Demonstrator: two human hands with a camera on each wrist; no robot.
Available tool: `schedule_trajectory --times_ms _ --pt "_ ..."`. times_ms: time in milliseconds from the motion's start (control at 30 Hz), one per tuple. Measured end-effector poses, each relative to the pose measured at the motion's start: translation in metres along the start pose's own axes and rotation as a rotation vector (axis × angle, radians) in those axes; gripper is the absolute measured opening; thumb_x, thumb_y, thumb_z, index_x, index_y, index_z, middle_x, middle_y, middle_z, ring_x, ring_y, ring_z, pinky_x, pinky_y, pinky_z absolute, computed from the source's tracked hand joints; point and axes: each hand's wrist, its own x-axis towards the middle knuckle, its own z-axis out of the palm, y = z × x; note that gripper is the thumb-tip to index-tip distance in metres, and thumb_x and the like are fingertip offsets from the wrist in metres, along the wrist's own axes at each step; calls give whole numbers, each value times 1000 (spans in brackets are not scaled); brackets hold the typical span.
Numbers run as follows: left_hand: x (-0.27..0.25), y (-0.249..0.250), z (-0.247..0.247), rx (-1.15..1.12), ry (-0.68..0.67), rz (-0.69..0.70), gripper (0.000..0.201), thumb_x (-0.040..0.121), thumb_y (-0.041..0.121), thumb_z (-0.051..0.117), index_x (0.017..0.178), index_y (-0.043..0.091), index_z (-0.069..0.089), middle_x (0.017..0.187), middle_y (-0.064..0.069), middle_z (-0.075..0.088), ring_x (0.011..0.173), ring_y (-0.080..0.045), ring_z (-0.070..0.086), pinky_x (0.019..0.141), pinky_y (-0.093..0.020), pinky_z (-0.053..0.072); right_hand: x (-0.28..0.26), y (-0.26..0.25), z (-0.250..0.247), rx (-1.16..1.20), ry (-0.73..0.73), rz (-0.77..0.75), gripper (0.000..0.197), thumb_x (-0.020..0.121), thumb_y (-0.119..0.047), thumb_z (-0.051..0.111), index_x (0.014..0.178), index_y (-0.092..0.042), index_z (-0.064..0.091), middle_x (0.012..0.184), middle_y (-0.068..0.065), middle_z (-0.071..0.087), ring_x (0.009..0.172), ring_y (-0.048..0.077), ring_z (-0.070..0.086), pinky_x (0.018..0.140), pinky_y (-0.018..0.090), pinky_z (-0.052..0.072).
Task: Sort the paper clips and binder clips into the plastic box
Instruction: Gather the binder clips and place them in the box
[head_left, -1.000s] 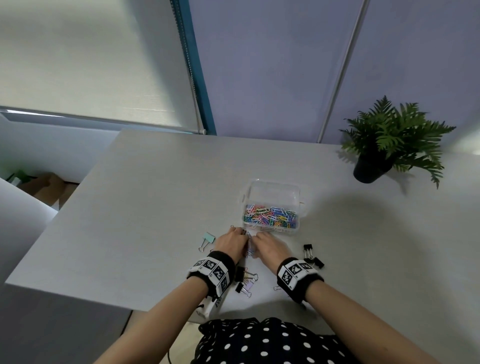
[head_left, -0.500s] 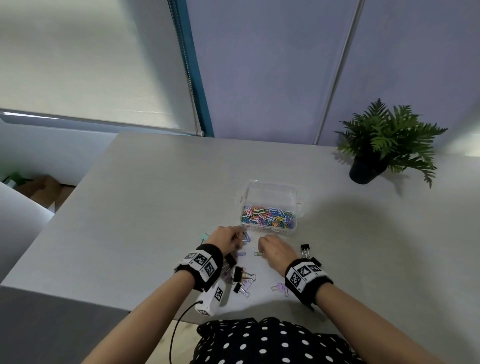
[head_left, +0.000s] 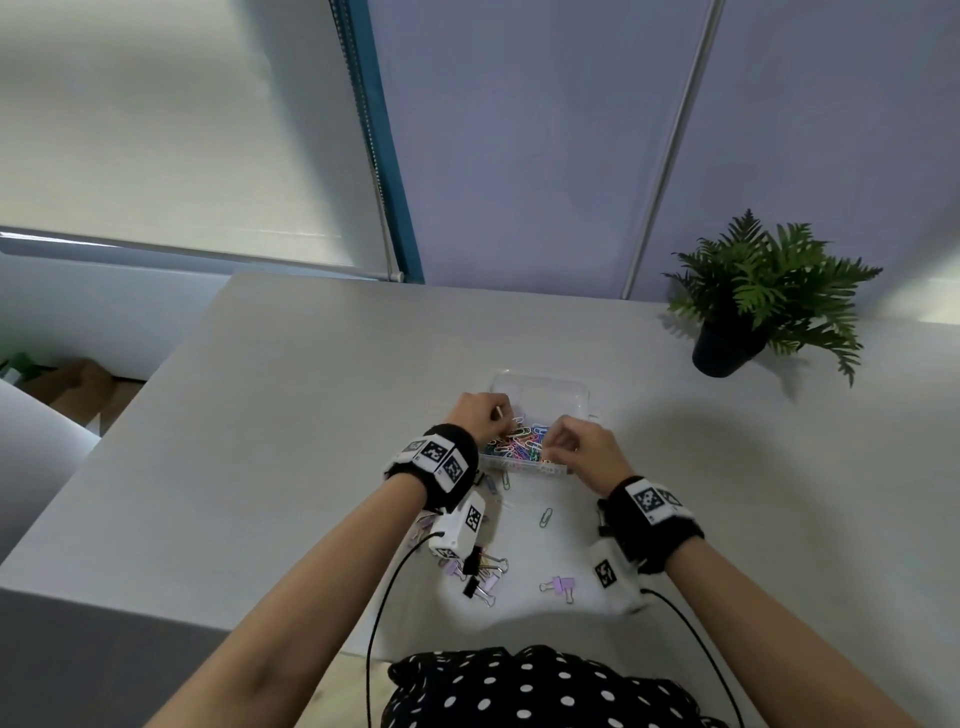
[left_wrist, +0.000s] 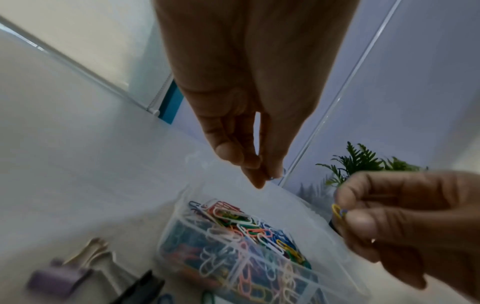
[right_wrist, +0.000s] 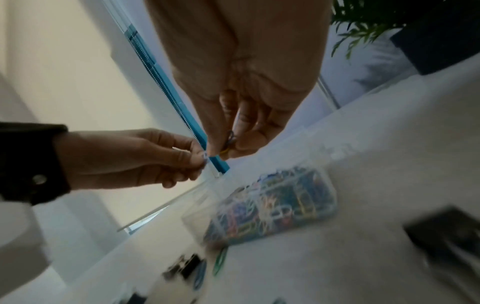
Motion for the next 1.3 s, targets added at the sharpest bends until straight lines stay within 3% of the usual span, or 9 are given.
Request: schedule_trajectory --times_ms 100,200,267,367,433,533,800,1000,1300 --pt "13 5 0 53 -63 7 20 87 6 56 106 3 64 107 -15 69 102 -27 63 92 -31 47 15 1 -9 -9 105 48 6 75 -4 69 75 -3 63 61 8 63 47 2 54 55 21 49" --pt "12 4 0 44 -91 51 32 87 -2 53 117 5 59 113 -13 67 107 -24 62 98 -27 44 20 4 -9 -152 129 64 8 82 -8 62 82 0 64 81 17 66 73 24 59 73 36 48" --pt "0 -1 -3 10 -18 104 30 87 -3 52 115 3 61 111 -14 67 103 -24 63 97 -29 46 13 6 -4 -334 122 -26 9 85 -9 56 89 -3 62 92 12 63 86 27 57 77 36 45" --pt "-26 -20 5 -29 58 129 20 87 -4 50 99 3 65 101 -13 70 90 -21 64 92 -31 50 -9 19 12 -475 0 -275 8 83 -3 57 89 -7 61 93 12 62 88 29 58 67 40 51" --pt "-44 -34 17 2 -19 90 19 87 -3 50 93 7 65 99 -10 70 81 -14 61 91 -32 52 -24 33 23 -580 -173 -312 14 82 -2 60 94 -9 60 99 10 61 89 27 59 64 38 54" --pt "-65 -45 41 178 -149 45 12 88 8 53 94 14 61 106 -6 65 89 -17 61 90 -29 51 -35 45 30 -649 -288 -280 23 82 1 57 103 -9 57 105 9 56 91 23 55 65 29 47" --pt "-72 -47 61 387 -75 60 16 88 14 53 103 16 58 111 -3 57 100 -23 59 78 -34 51 -29 37 32 -552 -356 -125 18 81 -1 53 76 -16 45 86 -1 46 83 15 43 71 35 42" --pt "-50 -40 59 341 56 88 21 92 20 45 112 16 52 111 -4 59 105 -23 57 81 -36 52 -20 12 62 -236 -206 29 15 80 -3 63 93 -8 58 77 3 60 76 23 59 76 34 49" --pt "-51 -50 69 453 59 138 27 94 22 43 119 12 47 120 -6 54 114 -22 48 90 -33 47 -23 9 79 -541 -207 -53 8 84 -7 56 92 -8 56 107 6 57 102 23 51 82 32 39"
